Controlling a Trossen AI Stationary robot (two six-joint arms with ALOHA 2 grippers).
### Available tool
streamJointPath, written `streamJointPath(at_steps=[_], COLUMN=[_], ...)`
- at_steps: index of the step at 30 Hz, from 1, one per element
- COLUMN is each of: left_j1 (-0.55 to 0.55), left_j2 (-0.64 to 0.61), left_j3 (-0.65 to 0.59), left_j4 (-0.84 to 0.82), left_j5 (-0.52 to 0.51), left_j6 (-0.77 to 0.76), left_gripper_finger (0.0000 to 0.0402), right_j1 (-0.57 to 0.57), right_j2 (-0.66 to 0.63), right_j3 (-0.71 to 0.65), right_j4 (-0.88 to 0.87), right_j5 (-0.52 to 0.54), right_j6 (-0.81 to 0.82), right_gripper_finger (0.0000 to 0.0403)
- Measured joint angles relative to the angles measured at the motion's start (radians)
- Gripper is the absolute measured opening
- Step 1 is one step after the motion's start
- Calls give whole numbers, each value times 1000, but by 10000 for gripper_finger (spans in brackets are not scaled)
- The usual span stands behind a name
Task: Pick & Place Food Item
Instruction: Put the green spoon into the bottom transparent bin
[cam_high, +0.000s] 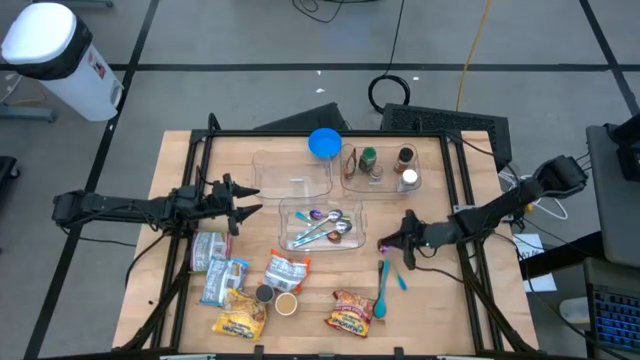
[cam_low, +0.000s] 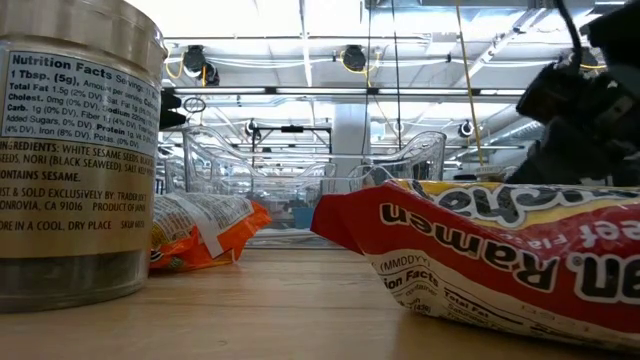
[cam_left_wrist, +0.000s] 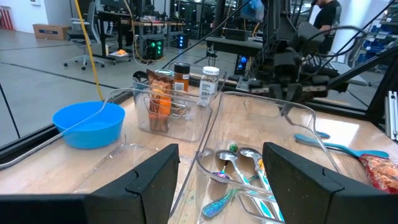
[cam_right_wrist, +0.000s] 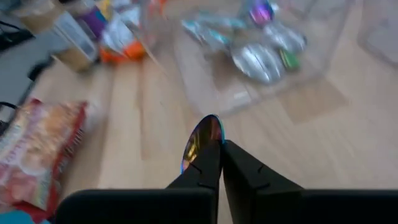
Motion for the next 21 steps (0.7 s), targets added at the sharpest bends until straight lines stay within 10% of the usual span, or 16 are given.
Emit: streamJointPath(at_steps=[21], left_j1=[0], left_j2=[0], left_j3=[0], left_j4=[0], left_j5=[0], left_j6=[0], left_gripper_finger=[241], right_j1=[2], right_j2=[-35], right_j3=[0], right_j4=[97], right_j5=[5], right_j6=[-96], right_gripper_finger=[0])
